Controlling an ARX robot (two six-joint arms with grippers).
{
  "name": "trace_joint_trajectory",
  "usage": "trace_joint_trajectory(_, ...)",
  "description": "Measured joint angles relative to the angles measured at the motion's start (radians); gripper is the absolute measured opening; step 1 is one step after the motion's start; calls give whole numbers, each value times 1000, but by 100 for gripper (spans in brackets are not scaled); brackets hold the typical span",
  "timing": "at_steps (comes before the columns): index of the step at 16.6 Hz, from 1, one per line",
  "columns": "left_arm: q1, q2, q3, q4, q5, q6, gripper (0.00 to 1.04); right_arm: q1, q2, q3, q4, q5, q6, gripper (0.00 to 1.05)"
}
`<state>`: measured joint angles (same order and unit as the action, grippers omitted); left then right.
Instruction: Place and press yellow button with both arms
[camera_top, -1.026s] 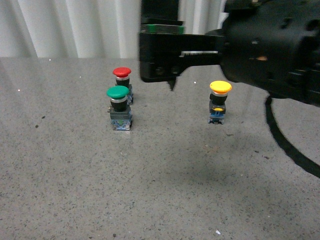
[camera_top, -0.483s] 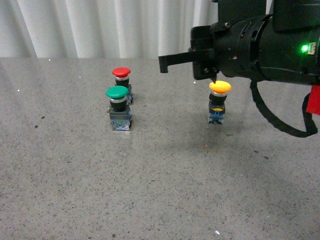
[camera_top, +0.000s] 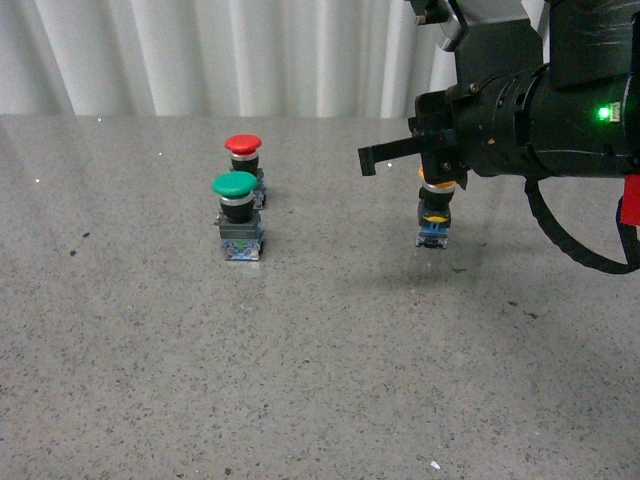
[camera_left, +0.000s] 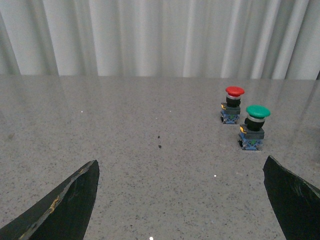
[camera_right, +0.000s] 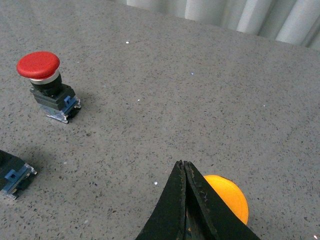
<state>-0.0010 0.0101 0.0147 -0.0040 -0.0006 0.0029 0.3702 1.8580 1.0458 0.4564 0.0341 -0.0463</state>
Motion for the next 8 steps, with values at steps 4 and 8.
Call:
trace_joint_trajectory(4,0,0,0,0,0,0,98,-19,6,9,-8,4,0,2)
trace_joint_trajectory(8,0,0,0,0,0,0,98,-32,18,11,-13,2,-4,2)
